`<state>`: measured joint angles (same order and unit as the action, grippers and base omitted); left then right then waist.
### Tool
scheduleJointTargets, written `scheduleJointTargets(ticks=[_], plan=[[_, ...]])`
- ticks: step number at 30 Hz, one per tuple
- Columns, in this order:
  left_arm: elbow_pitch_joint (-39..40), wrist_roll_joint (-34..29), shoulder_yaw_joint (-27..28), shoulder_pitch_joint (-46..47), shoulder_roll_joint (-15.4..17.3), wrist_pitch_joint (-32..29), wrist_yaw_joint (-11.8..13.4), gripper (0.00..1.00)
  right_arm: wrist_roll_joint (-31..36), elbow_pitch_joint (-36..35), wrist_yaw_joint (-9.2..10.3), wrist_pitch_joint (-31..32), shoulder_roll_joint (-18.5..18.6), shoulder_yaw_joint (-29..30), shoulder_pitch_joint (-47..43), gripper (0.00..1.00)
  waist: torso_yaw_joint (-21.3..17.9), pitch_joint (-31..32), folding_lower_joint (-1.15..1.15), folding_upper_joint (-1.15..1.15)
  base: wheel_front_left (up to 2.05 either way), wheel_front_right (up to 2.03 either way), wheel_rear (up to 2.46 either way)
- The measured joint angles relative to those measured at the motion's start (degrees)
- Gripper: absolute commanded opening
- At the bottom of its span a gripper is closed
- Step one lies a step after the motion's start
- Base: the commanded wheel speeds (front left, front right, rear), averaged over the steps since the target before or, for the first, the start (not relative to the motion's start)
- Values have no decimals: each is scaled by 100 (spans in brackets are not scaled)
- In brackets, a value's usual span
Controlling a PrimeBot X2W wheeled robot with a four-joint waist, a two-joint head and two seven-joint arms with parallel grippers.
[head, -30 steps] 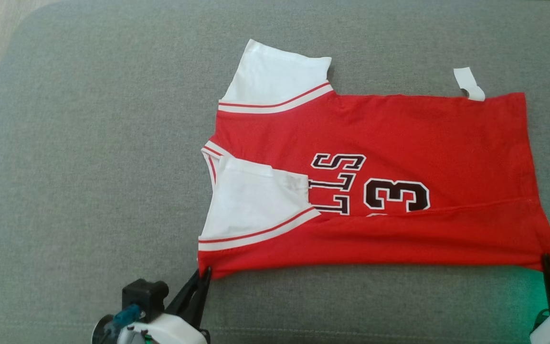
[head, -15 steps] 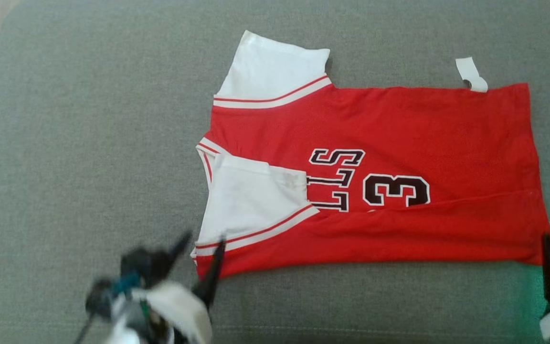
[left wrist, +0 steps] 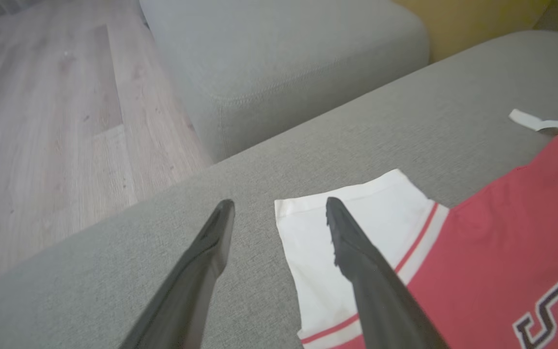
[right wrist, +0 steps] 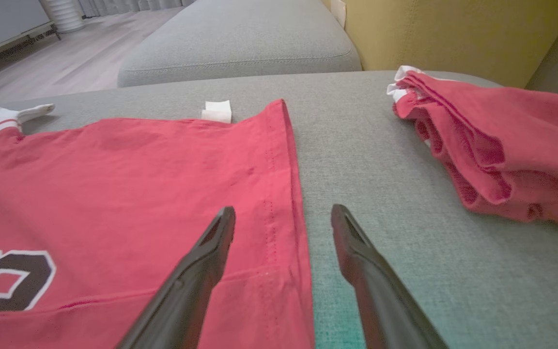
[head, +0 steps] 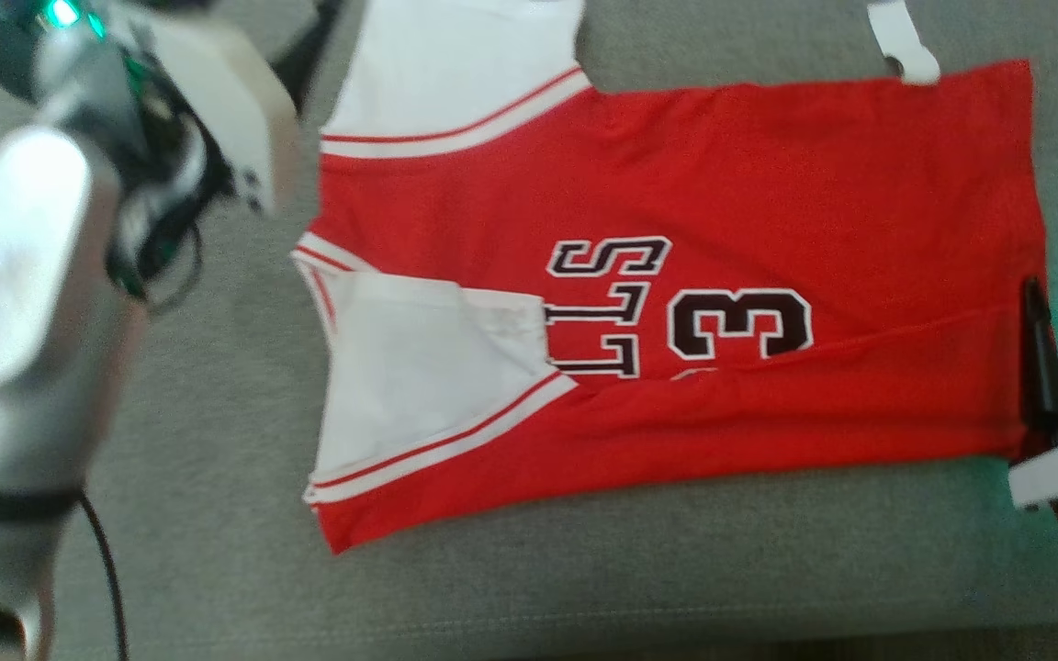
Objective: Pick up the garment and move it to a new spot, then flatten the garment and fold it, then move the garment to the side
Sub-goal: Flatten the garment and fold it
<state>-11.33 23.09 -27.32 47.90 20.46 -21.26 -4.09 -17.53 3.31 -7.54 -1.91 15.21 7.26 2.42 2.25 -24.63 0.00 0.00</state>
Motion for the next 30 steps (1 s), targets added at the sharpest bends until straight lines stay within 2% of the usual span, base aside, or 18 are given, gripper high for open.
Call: scheduleJointTargets(ticks=[6,13,20,30], plan=[[-1395,190,-175,1174,78,-637,-260,100,0,-4,0,-156,-14,-137,340,100,-393,-448,0,0,0,0,0],[-2326,328,-447,1743,253,-891,-304,100,7,66,0,-299,-112,-230,463,100,-851,-795,0,0,0,0,0],[-2894,401,-608,1925,455,-786,-341,100,7,118,0,-366,-181,-230,525,100,-1114,-918,0,0,0,0,0],[-3099,621,-994,2199,555,-638,-342,100,41,196,0,-423,-272,-242,536,100,-1241,-1001,0,0,0,0,0]])
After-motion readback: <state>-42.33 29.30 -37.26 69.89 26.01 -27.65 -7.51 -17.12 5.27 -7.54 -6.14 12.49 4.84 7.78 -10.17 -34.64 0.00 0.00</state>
